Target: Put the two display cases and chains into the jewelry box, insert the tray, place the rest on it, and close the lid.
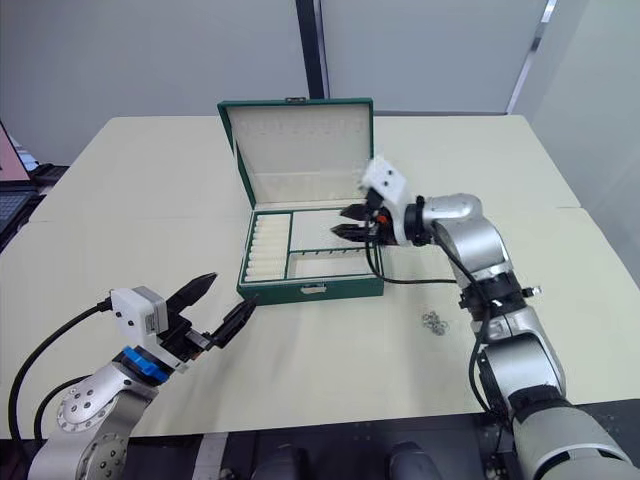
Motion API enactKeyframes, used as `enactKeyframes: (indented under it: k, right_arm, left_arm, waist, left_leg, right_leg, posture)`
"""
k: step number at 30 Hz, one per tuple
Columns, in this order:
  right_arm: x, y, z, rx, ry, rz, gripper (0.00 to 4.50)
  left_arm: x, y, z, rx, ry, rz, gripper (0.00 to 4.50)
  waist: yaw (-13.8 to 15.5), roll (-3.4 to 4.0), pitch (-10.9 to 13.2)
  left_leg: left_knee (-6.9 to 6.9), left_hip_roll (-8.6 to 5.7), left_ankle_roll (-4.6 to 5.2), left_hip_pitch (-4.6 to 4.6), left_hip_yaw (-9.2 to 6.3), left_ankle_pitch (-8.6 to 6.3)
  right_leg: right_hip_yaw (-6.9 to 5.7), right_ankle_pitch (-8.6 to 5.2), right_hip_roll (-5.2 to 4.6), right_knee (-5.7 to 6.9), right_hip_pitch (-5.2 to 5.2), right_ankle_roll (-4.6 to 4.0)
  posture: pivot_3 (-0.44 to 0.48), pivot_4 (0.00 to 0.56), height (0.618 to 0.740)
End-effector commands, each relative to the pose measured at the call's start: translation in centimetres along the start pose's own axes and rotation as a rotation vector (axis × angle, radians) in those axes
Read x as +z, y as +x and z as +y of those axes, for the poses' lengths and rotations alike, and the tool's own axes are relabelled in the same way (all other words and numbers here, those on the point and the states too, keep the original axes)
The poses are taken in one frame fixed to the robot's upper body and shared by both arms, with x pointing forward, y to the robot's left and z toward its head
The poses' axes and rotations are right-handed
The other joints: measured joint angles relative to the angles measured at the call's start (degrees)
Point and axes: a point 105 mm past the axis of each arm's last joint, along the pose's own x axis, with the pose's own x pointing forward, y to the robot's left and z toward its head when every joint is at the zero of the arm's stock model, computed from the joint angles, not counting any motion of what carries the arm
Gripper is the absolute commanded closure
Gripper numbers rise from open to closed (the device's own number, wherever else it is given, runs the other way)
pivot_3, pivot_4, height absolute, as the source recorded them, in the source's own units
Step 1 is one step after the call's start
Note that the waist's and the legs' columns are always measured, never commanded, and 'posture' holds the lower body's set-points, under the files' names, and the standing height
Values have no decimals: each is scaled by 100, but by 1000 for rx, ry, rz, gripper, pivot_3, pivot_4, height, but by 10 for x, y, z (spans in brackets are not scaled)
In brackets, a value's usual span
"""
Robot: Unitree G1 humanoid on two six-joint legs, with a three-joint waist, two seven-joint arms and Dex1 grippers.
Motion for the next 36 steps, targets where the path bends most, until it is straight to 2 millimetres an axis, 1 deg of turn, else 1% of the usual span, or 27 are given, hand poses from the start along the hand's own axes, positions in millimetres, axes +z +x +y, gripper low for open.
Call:
enactKeyframes:
  k: [1,4,5,10,13,16,18,20,21,24,27,29,31,32,33,35,36]
  right_arm:
    - [13,7,-2,-43,-21,-112,3543]
    - [1,15,-1,-57,7,-113,4323]
    - [-3,18,-1,-57,10,-104,4480]
    - [-32,29,5,-34,9,12,4480]
    - [-50,31,10,-12,0,91,4480]
    - [-60,32,14,12,-6,137,4480]
    - [-61,31,15,15,-5,141,4480]
    - [-57,31,12,9,0,126,4480]
    - [-52,31,10,4,9,105,4480]
    - [-27,28,6,15,51,-6,4480]
    - [6,13,-2,11,66,-136,4480]
    - [15,-2,-7,5,67,-162,4112]
    - [18,-16,-10,-6,69,-172,3738]
    - [19,-27,-12,-17,70,-178,3430]
    - [18,-40,-15,-33,70,-177,3251]
    - [10,-71,-23,-94,69,-164,2671]
    - [6,-83,-26,-125,72,-153,2406]
  left_arm:
    - [14,3,-1,-34,19,-39,0]
    - [15,7,-2,-54,20,-40,0]
    - [16,8,-1,-54,22,-41,0]
    - [17,9,-1,-59,22,-42,0]
    - [17,9,-2,-60,21,-41,0]
    - [17,8,-2,-58,22,-42,0]
    - [16,8,-3,-57,22,-41,0]
    - [16,7,-3,-58,21,-40,0]
    - [15,7,-4,-59,20,-39,0]
    - [15,7,-6,-75,12,-37,0]
    - [16,8,-6,-110,5,-23,0]
    - [18,7,-3,-125,14,-11,0]
    - [19,4,2,-131,20,3,0]
    - [19,2,6,-126,24,11,0]
    - [20,0,13,-111,22,16,0]
    - [21,-8,31,-62,28,36,0]
    - [21,-12,39,-39,34,48,0]
  waist:
    - [-67,0,0]
    - [-116,0,0]
    - [-119,0,0]
    - [-126,0,0]
    - [-125,0,-1]
    - [-125,-4,-4]
    - [-125,-7,-7]
    - [-124,-9,-8]
    - [-124,-9,-8]
    - [-123,-8,-7]
    - [-119,-5,-4]
    - [-107,-4,-2]
    - [-93,-4,-2]
    - [-94,-4,-2]
    - [-94,-4,-2]
    - [-66,-6,-3]
    - [-56,-6,-3]
  left_leg:
    - [-3,0,0,0,0,0]
    - [-4,3,-2,0,-5,1]
    - [-4,2,-2,0,-4,1]
    - [-2,2,-3,0,-3,2]
    - [-2,2,-3,2,-3,2]
    - [-2,3,-4,6,-5,2]
    - [-2,3,-4,8,-7,2]
    - [-1,3,-4,10,-7,2]
    - [-1,3,-4,10,-8,2]
    - [-1,3,-5,10,-9,3]
    - [0,2,-6,5,-7,4]
    - [0,2,-6,-1,-7,4]
    - [0,2,-6,-2,-8,4]
    - [0,2,-6,-1,-7,3]
    - [-1,2,-6,-2,-6,3]
    - [-3,2,-6,-1,-8,3]
    - [-4,2,-6,-2,-11,3]
  right_leg:
    - [3,0,2,2,-2,0]
    - [0,0,6,6,-2,0]
    - [0,0,5,5,-2,0]
    - [-1,0,3,3,0,0]
    - [-1,0,3,5,0,0]
    - [-3,0,4,5,7,0]
    - [-5,0,3,5,11,0]
    - [-5,0,3,5,13,0]
    - [-6,0,3,5,13,0]
    - [-6,0,4,6,14,0]
    - [-5,0,3,6,10,0]
    - [-6,0,3,6,5,0]
    - [-7,0,2,5,4,0]
    - [-7,0,1,4,5,0]
    - [-6,0,1,3,5,0]
    - [-8,0,1,2,5,0]
    - [-10,0,2,0,6,0]
  posture:
    - [0,150,740]
    - [0,150,740]
    - [0,150,740]
    - [0,150,740]
    - [0,150,740]
    - [0,150,740]
    - [0,150,740]
    - [0,150,740]
    - [0,150,740]
    - [0,150,740]
    - [0,150,740]
    - [0,150,740]
    - [0,150,740]
    - [0,150,740]
    - [0,150,740]
    - [0,150,740]
    - [0,150,740]
